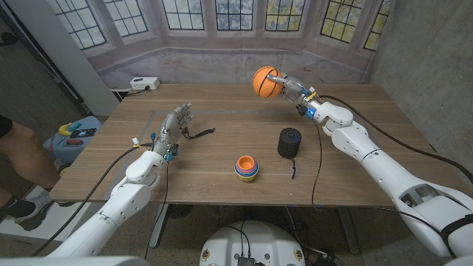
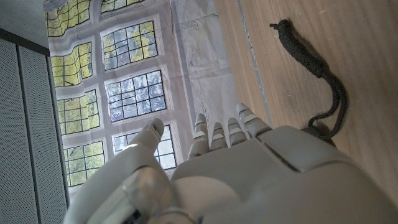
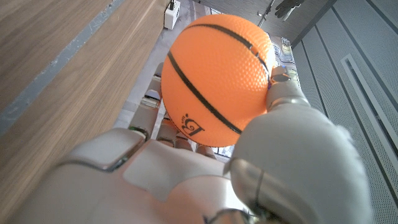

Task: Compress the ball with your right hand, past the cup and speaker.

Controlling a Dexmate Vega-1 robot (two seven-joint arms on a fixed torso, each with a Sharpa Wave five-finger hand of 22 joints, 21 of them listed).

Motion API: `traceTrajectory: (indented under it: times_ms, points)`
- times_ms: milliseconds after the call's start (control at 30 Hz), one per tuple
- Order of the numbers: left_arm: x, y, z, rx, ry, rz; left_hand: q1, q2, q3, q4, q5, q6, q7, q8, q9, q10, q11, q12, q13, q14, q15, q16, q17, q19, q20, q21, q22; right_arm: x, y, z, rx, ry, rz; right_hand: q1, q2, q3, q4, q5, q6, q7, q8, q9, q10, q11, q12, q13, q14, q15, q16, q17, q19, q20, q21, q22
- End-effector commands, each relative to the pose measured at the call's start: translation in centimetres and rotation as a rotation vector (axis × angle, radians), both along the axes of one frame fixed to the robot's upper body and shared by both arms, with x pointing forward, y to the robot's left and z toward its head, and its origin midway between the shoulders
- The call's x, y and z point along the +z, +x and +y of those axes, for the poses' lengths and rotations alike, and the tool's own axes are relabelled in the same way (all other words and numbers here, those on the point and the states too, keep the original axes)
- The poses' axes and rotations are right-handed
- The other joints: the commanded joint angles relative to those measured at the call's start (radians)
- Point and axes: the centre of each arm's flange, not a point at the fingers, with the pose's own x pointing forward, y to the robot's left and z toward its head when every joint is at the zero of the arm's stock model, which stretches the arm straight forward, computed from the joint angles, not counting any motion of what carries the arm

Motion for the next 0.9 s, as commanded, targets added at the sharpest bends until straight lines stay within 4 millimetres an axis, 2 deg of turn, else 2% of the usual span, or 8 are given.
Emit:
traceTrajectory:
  times_ms: [33,400,900]
  points:
    - [0.0,0.1,0.0,-0.001,-0.007,-0.005,0.011,0.005,0.002,-0.008,0.002,0.003,-0.009,-0.004,0.005,0.003,0.005,0.004,0.004,0.004,0.004,0.001,0.001,0.003,0.007,-0.004,0.005,-1.5,0.8,-0.6,0.014,0.071,0.030,-0.007,0.003,-0.002,0.001,-0.002,0.000,0.010,-0.003,0.002,0.006,0.006,-0.004,0.001,0.003,0.000,0.004,0.005,0.009,0.003,0.004,0.004]
    - [0.1,0.0,-0.1,0.002,-0.003,-0.002,0.011,0.005,0.002,-0.010,0.002,0.003,-0.010,-0.004,0.005,0.002,0.006,0.004,0.004,0.005,0.004,0.001,0.001,0.003,0.007,-0.004,0.005,-3.0,1.5,-1.1,0.052,0.154,0.060,-0.009,0.006,-0.006,0.000,-0.004,-0.002,0.011,-0.008,0.001,0.003,0.011,-0.010,-0.004,-0.003,0.005,0.001,0.005,0.007,0.001,0.003,0.004]
    - [0.2,0.0,-0.8,-0.003,0.003,0.001,0.012,0.007,0.001,-0.011,0.002,0.004,-0.009,-0.004,0.006,0.002,0.004,0.004,0.005,0.004,0.003,0.001,0.002,0.002,0.007,-0.004,0.005,-4.0,1.6,-1.9,0.073,0.193,0.077,-0.012,0.008,-0.011,0.000,-0.006,-0.007,0.002,-0.015,0.000,-0.007,0.018,-0.020,-0.009,-0.011,0.011,-0.004,0.004,0.004,0.004,0.002,0.004]
